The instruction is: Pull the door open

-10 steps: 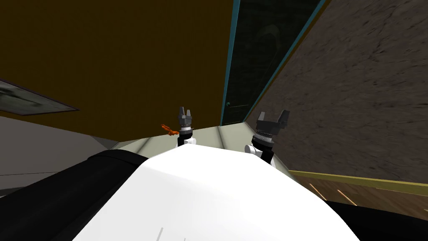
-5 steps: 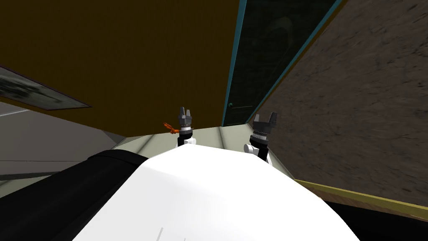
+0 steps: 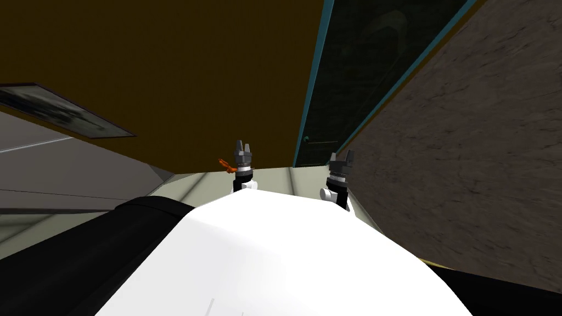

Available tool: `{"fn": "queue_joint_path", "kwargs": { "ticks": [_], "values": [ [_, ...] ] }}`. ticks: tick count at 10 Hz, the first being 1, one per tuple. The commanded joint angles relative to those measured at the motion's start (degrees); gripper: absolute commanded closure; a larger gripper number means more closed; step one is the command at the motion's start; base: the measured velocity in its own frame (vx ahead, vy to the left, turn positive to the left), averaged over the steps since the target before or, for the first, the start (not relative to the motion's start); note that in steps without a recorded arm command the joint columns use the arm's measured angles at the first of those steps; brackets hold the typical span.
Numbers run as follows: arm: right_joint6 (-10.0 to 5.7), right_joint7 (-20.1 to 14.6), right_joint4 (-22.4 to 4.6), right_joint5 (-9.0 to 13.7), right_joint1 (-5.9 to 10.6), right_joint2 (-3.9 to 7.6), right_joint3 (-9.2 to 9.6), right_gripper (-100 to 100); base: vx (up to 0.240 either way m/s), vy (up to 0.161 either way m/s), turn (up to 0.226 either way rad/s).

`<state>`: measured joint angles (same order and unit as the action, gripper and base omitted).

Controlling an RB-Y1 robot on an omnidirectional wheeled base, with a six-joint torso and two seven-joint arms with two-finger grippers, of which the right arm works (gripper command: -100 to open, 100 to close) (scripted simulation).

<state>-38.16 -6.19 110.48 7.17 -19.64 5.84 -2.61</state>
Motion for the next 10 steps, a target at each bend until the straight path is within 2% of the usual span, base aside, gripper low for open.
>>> {"fn": "queue_joint_path", "kwargs": {
  "ticks": [1, 2, 3, 4, 5, 6, 7, 9, 10],
  "values": [
    [-0.05, -0.01, -2.09, 0.1, 0.46, 0.35, -0.15, -100, 0.053, -0.035, 0.069],
    [-0.18, -0.02, -4.08, 0.25, 1.33, 0.89, -0.4, -100, 0.054, -0.024, 0.1],
    [-0.18, -0.02, -4.49, 0.25, 1.33, 0.89, -0.4, -100, 0.04, -0.021, 0.059],
    [-0.34, -0.03, -6.63, 0.41, 2.28, 1.49, -0.67, -100, 0.049, -0.036, 0.122],
    [-0.34, -0.03, -7.14, 0.41, 2.28, 1.49, -0.67, -100, 0.04, -0.034, 0.073],
    [-0.49, -0.04, -9.11, 0.57, 3.24, 2.08, -0.95, -100, 0.049, -0.026, 0.142],
    [-0.49, -0.04, -9.79, 0.57, 3.24, 2.08, -0.95, -100, 0.041, -0.03, 0.059],
    [-0.8, -0.06, -14.23, 0.9, 5.21, 3.31, -1.51, -100, 0.055, -0.047, 0.146],
    [-0.8, -0.06, -15.26, 0.9, 5.21, 3.31, -1.51, -100, 0.055, -0.042, 0.09]
  ]
}}
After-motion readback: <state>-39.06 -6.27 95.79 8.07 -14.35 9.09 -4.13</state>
